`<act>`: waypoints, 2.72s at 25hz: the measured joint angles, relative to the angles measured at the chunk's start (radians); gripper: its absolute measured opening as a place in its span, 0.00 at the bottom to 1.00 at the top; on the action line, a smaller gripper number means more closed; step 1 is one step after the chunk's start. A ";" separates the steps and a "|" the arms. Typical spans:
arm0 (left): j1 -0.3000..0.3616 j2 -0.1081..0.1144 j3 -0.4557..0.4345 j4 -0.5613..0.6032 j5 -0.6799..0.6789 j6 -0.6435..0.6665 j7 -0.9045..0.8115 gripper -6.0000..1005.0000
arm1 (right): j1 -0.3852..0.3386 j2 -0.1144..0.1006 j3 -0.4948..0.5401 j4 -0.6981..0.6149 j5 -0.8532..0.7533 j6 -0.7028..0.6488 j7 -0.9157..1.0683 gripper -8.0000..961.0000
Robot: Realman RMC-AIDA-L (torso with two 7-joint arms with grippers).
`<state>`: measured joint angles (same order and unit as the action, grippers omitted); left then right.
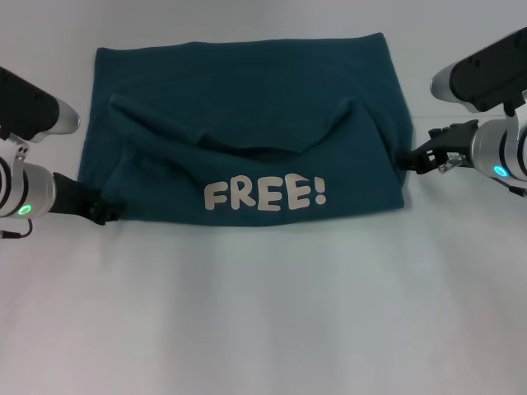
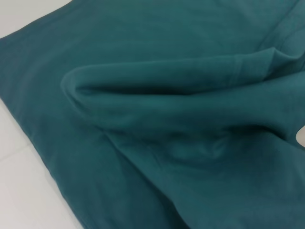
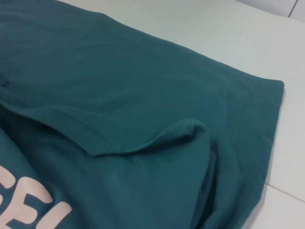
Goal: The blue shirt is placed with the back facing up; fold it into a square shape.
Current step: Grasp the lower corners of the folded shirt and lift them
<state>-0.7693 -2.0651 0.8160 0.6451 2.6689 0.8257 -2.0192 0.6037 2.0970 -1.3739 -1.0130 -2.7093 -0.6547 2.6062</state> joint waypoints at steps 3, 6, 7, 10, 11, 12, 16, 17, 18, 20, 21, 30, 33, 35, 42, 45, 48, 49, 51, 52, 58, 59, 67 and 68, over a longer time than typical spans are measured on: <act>0.000 0.000 0.000 0.000 -0.002 -0.001 0.000 0.44 | -0.002 0.000 0.000 0.000 0.000 0.000 0.000 0.71; -0.002 -0.001 0.000 0.001 -0.004 -0.002 -0.003 0.40 | -0.004 0.000 0.000 0.000 0.000 0.000 0.000 0.71; -0.003 -0.001 0.000 0.001 -0.004 -0.002 -0.005 0.35 | -0.005 0.000 0.000 0.000 0.000 0.000 0.000 0.71; -0.004 -0.002 0.001 0.000 0.001 -0.002 -0.006 0.23 | -0.005 0.001 0.000 0.000 0.000 0.004 0.000 0.70; -0.004 -0.003 0.001 0.000 0.002 -0.002 -0.006 0.20 | -0.005 0.001 0.000 0.000 0.000 0.005 0.000 0.70; -0.004 -0.003 0.002 0.000 0.002 -0.001 -0.007 0.18 | -0.005 0.001 0.000 0.000 0.000 0.006 0.000 0.70; 0.000 -0.005 0.004 0.002 0.000 -0.002 -0.001 0.08 | -0.005 0.001 0.001 -0.002 0.000 0.008 0.010 0.71; 0.001 -0.006 0.003 0.004 -0.001 -0.002 0.003 0.08 | -0.005 0.002 0.001 -0.005 0.000 0.008 0.018 0.71; 0.003 -0.007 0.002 0.006 -0.004 -0.004 0.006 0.07 | -0.005 0.002 0.002 -0.007 0.000 0.009 0.027 0.71; 0.004 -0.007 0.002 0.007 -0.006 -0.008 0.009 0.07 | -0.006 0.001 0.003 -0.012 0.000 0.009 0.038 0.71; 0.004 -0.008 0.003 0.007 -0.006 -0.011 0.012 0.07 | -0.007 0.001 0.004 -0.014 0.000 0.009 0.040 0.71; -0.001 -0.014 0.008 0.010 0.002 -0.020 0.013 0.06 | 0.000 -0.002 0.025 -0.088 0.042 -0.141 0.071 0.63; -0.001 -0.015 0.008 0.013 0.002 -0.021 0.018 0.06 | 0.003 -0.004 0.033 -0.136 0.032 -0.223 0.115 0.60; 0.001 -0.016 0.009 0.018 0.003 -0.024 0.022 0.06 | 0.003 -0.005 0.042 -0.161 0.015 -0.271 0.136 0.57; 0.006 -0.017 0.009 0.020 0.003 -0.027 0.032 0.06 | 0.005 -0.004 0.064 -0.131 0.002 -0.297 0.145 0.55; 0.006 -0.017 0.009 0.020 0.003 -0.027 0.035 0.06 | 0.012 -0.004 0.065 -0.090 0.007 -0.281 0.145 0.60; 0.007 -0.017 0.009 0.018 0.003 -0.027 0.043 0.06 | 0.016 -0.002 0.067 -0.049 0.010 -0.249 0.141 0.66; 0.007 -0.018 0.009 0.017 0.003 -0.027 0.044 0.06 | 0.018 -0.002 0.067 -0.037 0.013 -0.239 0.139 0.66; 0.008 -0.018 0.009 0.015 0.003 -0.027 0.045 0.06 | 0.025 -0.002 0.066 -0.009 0.025 -0.217 0.135 0.66; 0.009 -0.018 0.009 0.015 0.003 -0.027 0.045 0.06 | 0.029 -0.003 0.065 0.005 0.034 -0.206 0.132 0.66; 0.017 -0.020 0.009 0.018 0.003 -0.027 0.045 0.06 | 0.054 -0.004 0.071 0.080 0.082 -0.163 0.097 0.66; 0.018 -0.020 0.009 0.018 0.003 -0.027 0.045 0.06 | 0.057 -0.005 0.071 0.087 0.083 -0.157 0.095 0.65; 0.019 -0.020 0.009 0.019 0.002 -0.028 0.056 0.06 | 0.083 -0.005 0.072 0.161 0.086 -0.100 0.092 0.63; 0.019 -0.020 0.009 0.019 0.001 -0.028 0.059 0.06 | 0.086 -0.005 0.072 0.168 0.086 -0.090 0.092 0.63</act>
<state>-0.7499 -2.0853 0.8252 0.6643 2.6701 0.7978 -1.9604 0.6896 2.0923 -1.3016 -0.8448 -2.6230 -0.7451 2.6984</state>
